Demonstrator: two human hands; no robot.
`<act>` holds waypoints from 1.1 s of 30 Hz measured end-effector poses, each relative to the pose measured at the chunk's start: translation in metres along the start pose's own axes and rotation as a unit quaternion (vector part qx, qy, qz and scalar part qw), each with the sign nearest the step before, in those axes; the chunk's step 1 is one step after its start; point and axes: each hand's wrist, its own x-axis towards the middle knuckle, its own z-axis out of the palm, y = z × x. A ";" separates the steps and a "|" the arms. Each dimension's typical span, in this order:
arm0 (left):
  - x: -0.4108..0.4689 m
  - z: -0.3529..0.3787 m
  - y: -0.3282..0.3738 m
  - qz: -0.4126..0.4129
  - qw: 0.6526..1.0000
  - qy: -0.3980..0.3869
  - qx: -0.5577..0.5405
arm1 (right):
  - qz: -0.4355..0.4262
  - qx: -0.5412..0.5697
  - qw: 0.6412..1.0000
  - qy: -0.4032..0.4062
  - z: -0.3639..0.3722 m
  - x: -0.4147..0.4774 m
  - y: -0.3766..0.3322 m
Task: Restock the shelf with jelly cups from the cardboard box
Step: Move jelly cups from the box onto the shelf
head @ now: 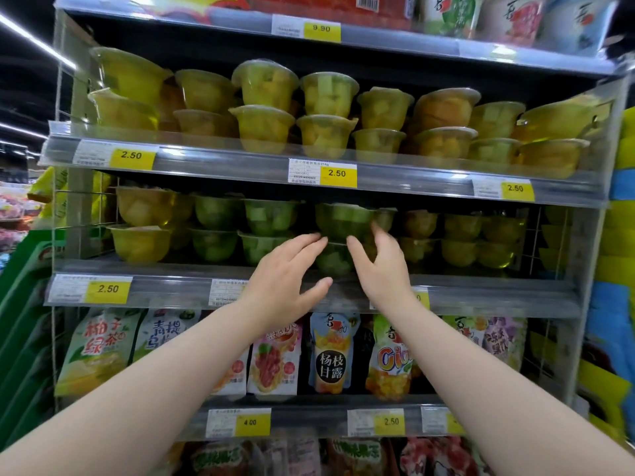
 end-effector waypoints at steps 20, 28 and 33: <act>0.011 0.016 -0.004 -0.025 0.997 -0.033 0.057 | -0.127 -0.306 0.941 -0.072 0.014 -0.023 0.018; -0.054 -0.015 0.005 -0.029 0.981 -0.142 0.129 | -0.106 -0.308 0.931 -0.166 -0.005 -0.061 0.010; -0.133 -0.043 0.015 -0.154 0.940 -0.257 0.165 | -0.050 -0.307 0.919 -0.242 -0.007 -0.121 -0.002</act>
